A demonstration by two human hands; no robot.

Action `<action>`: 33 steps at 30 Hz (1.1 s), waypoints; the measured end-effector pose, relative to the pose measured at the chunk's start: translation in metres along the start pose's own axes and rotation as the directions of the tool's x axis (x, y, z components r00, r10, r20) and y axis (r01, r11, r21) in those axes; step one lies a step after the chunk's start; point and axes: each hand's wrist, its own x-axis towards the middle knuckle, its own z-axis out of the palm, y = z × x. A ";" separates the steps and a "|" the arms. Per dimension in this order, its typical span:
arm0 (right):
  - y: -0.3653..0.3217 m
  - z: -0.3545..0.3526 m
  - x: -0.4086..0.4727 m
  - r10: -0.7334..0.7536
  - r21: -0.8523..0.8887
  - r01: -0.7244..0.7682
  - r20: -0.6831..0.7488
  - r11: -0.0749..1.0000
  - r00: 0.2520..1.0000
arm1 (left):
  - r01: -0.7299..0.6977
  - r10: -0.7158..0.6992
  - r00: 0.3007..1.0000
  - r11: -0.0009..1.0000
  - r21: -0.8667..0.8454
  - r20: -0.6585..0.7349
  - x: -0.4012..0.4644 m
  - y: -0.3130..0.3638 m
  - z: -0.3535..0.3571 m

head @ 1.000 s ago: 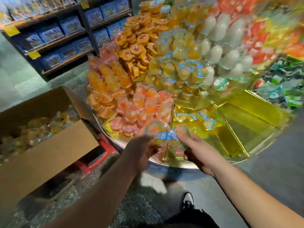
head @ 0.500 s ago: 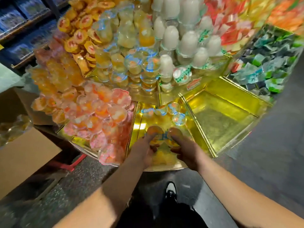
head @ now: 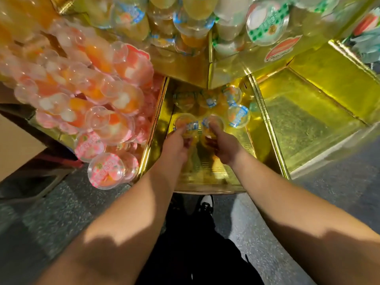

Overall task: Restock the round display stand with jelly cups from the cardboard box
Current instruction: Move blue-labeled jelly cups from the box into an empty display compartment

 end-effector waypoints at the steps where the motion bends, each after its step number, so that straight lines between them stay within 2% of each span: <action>1: -0.001 0.001 0.005 -0.007 -0.026 0.007 0.007 1.000 1.000 | 0.005 -0.005 1.000 1.000 -0.009 0.004 0.004 0.000 0.000; 7: -0.006 0.005 0.023 -0.075 -0.129 0.076 0.009 0.989 0.997 | 0.001 0.000 0.999 1.000 0.029 -0.040 0.019 0.001 0.000; 19: -0.012 0.019 0.039 -0.081 -0.327 0.048 -0.089 0.944 0.993 | -0.105 0.121 0.991 0.967 0.230 -0.056 0.034 0.002 0.006; 21: -0.013 0.020 0.038 -0.047 -0.357 0.008 -0.100 0.934 0.994 | -0.120 0.143 0.988 0.954 0.276 -0.065 0.032 0.004 0.008; 25: -0.021 0.021 0.015 0.088 -0.244 -0.109 -0.096 0.964 0.992 | -0.033 0.072 0.993 0.929 0.369 -0.092 0.018 0.012 0.008; 29: -0.023 0.012 -0.015 0.105 -0.334 -0.133 -0.101 0.933 0.989 | -0.007 0.042 0.994 0.941 0.340 -0.098 -0.017 0.018 0.004; 33: -0.023 0.005 -0.065 0.022 -0.508 -0.073 -0.105 0.858 0.994 | -0.022 0.024 1.000 0.945 0.325 -0.001 -0.075 0.022 -0.012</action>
